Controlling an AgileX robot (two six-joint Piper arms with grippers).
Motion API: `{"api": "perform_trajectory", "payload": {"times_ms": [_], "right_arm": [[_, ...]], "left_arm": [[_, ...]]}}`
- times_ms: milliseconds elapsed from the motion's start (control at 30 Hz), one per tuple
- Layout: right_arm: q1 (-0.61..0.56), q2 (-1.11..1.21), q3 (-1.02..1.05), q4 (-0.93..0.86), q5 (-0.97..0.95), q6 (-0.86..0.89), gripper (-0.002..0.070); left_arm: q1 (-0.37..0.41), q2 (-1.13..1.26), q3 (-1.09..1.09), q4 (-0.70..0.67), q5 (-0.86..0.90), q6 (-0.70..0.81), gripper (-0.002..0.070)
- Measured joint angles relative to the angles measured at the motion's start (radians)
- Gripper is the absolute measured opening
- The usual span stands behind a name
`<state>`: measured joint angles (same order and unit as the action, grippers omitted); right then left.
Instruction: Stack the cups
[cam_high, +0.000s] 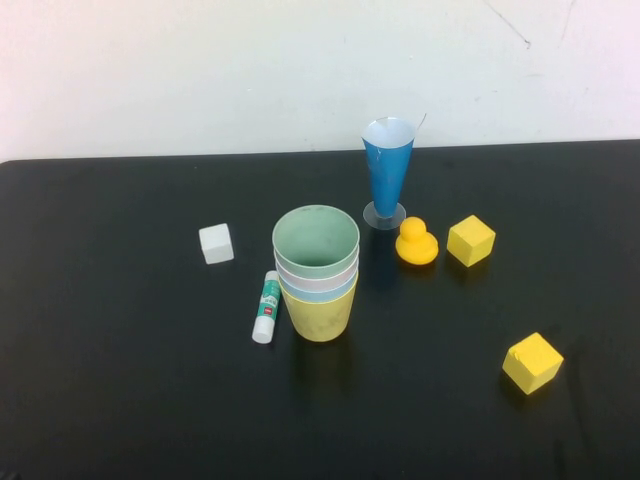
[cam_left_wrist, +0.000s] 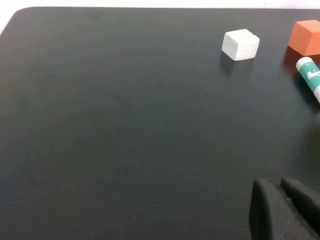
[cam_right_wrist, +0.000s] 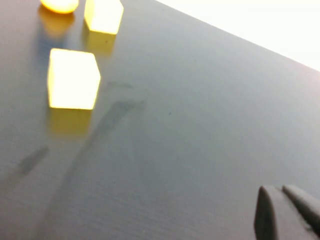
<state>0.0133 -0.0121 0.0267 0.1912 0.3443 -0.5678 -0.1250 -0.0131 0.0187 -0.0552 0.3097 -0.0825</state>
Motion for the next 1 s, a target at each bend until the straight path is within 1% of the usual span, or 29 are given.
{"api": "perform_trajectory", "payload": {"times_ms": [433,500,667,700,833,1000], "right_arm": [[0.0,-0.001,-0.002,0.008,0.008,0.012,-0.0001],[0.0,-0.001,-0.002,-0.028,0.003,0.076,-0.0001],[0.0,-0.001,-0.002,-0.183,0.001,0.391,-0.0001],[0.0,-0.001,-0.002,-0.198,-0.001,0.42,-0.0001],[0.0,-0.001,-0.002,-0.226,-0.001,0.474,-0.0001],[0.0,-0.001,-0.002,-0.235,-0.001,0.486,-0.0001]], "left_arm": [[0.0,0.0,0.0,0.0,0.0,-0.002,0.0],[0.0,0.0,0.0,0.0,0.0,-0.002,0.0],[0.0,0.0,0.0,0.0,0.0,-0.002,0.0],[0.0,0.0,0.0,0.0,0.0,-0.002,0.0],[0.0,0.0,0.0,0.0,0.0,-0.002,0.0],[0.0,0.0,0.0,0.0,0.0,-0.002,0.0]]}}
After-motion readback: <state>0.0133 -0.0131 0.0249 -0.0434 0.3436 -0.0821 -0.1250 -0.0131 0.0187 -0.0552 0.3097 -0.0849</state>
